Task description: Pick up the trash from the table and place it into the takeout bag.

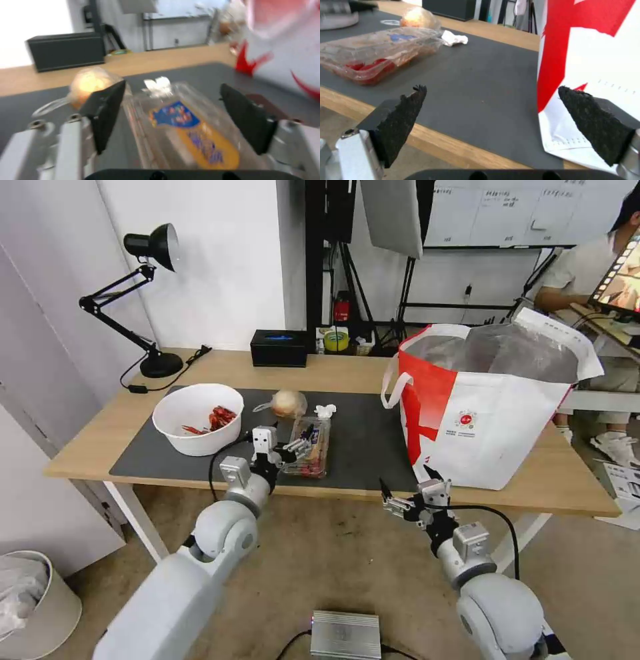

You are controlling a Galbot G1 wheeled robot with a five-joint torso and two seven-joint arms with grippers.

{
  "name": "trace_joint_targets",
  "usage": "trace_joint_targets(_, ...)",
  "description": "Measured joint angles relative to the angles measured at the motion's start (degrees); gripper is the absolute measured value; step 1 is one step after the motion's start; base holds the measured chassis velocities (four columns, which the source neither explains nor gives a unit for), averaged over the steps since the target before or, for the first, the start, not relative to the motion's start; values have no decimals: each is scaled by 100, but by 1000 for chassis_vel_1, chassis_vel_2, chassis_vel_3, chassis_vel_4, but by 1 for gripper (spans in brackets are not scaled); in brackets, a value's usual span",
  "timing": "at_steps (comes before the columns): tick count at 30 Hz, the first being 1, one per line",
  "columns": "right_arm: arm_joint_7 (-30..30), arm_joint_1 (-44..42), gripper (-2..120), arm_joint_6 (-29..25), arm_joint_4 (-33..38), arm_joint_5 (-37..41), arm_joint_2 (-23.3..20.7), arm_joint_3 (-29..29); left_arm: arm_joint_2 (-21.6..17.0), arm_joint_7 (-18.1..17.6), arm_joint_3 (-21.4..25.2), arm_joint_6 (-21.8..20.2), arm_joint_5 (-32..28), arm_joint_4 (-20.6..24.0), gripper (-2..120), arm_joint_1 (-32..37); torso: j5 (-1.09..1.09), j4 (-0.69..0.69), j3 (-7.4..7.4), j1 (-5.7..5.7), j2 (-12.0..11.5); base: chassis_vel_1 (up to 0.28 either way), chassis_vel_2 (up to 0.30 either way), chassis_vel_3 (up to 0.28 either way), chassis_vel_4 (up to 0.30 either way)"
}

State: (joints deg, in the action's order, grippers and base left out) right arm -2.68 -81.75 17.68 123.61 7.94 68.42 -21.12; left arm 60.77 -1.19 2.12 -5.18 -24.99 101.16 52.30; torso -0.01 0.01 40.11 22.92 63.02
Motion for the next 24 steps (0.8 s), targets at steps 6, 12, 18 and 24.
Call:
trace_joint_targets(6,-51,84,100,29,-31,227,-19,24,-275,482,-128,196,146,-223,53,-175,0,-1,0,0,0,0,0,0,0)
trace_joint_targets(12,-72,136,100,35,-64,271,-30,31,-447,777,-160,33,122,-229,32,-225,0,-1,0,0,0,0,0,0,0)
trace_joint_targets(18,-97,169,100,36,-120,275,-31,33,-594,1233,-148,-298,79,-214,9,-276,1,-1,0,0,0,0,0,0,0)
trace_joint_targets(24,-102,214,100,37,-174,290,-37,48,-649,1371,-132,-341,33,-206,0,-327,0,-1,0,0,0,0,0,0,0)
